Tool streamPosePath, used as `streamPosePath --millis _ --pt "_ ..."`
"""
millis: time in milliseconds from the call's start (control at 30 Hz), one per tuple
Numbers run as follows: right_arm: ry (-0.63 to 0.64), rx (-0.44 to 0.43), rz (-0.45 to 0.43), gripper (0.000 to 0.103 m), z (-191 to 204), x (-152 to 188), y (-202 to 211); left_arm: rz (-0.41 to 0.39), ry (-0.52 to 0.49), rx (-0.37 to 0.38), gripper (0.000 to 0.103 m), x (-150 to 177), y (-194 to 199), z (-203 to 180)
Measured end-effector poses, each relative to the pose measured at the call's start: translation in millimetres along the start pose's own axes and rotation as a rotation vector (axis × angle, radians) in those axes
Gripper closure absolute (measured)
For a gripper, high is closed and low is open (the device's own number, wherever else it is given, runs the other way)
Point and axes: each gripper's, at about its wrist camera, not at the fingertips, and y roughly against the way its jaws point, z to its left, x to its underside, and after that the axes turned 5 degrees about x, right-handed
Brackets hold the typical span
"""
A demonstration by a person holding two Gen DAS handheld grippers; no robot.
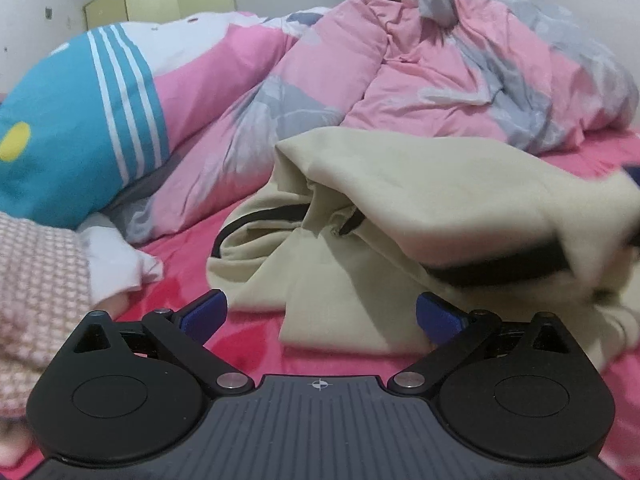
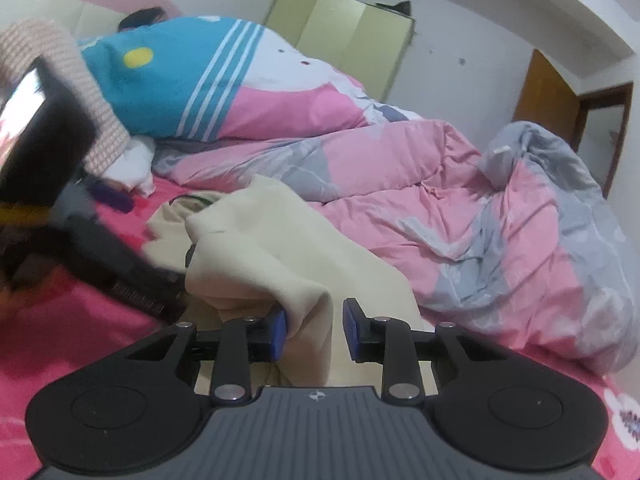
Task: Fold clothes
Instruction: 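Grasp the beige hoodie edge with the left gripper while the right gripper grasps another edge, then lift the hoodie with both grippers and shake it open in the air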
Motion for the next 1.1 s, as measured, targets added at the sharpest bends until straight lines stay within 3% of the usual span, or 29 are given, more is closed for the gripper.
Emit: streamPosePath --millis 67,133,233,300,333,367,400,433,567,767,1100 --pt "0.035 -0.004 0.008 0.061 5.2 1.8 -8.2 0.009 0.007 0.012 0.005 -2.1 -8.0 2.4" --pt "0.071 -0.010 0.023 0.057 9.9 2.3 -19.1 0.029 0.012 0.016 0.015 -3.5 -17.7 4.1" --pt "0.098 -0.021 0.055 0.059 13.0 0.6 -34.5 0.055 0.053 0.056 0.030 -4.0 -28.5 9.1" --pt "0.059 -0.012 0.058 0.074 6.2 -3.8 -36.7 0.038 0.063 0.075 0.044 -4.4 -27.9 9.5" --pt "0.021 -0.001 0.051 0.090 -0.3 -6.9 -34.6 0.029 0.056 0.072 0.052 -4.9 -26.0 7.9" --pt "-0.016 0.010 0.044 0.097 -6.9 -9.9 -32.4 0.015 0.046 0.057 0.062 -5.4 -23.2 5.8" --pt "-0.071 0.031 0.019 0.100 -16.8 -12.7 -25.9 0.004 0.043 0.043 0.084 -6.5 -20.3 5.1" --pt "-0.105 0.046 -0.001 0.100 -24.4 -14.3 -19.9 -0.005 0.046 0.030 0.095 -8.1 -17.5 5.4" --pt "-0.172 0.088 -0.072 0.102 -45.9 -17.8 5.9 -0.050 0.076 0.014 0.099 -17.2 -1.3 8.5" --pt "-0.252 0.156 -0.177 0.102 -79.3 -28.7 46.9 -0.129 0.029 0.047 0.103 -26.5 41.2 -6.2" --pt "-0.384 0.191 -0.260 0.102 -118.9 -28.1 110.6 -0.252 -0.069 0.096 0.103 -24.1 112.9 -27.3"
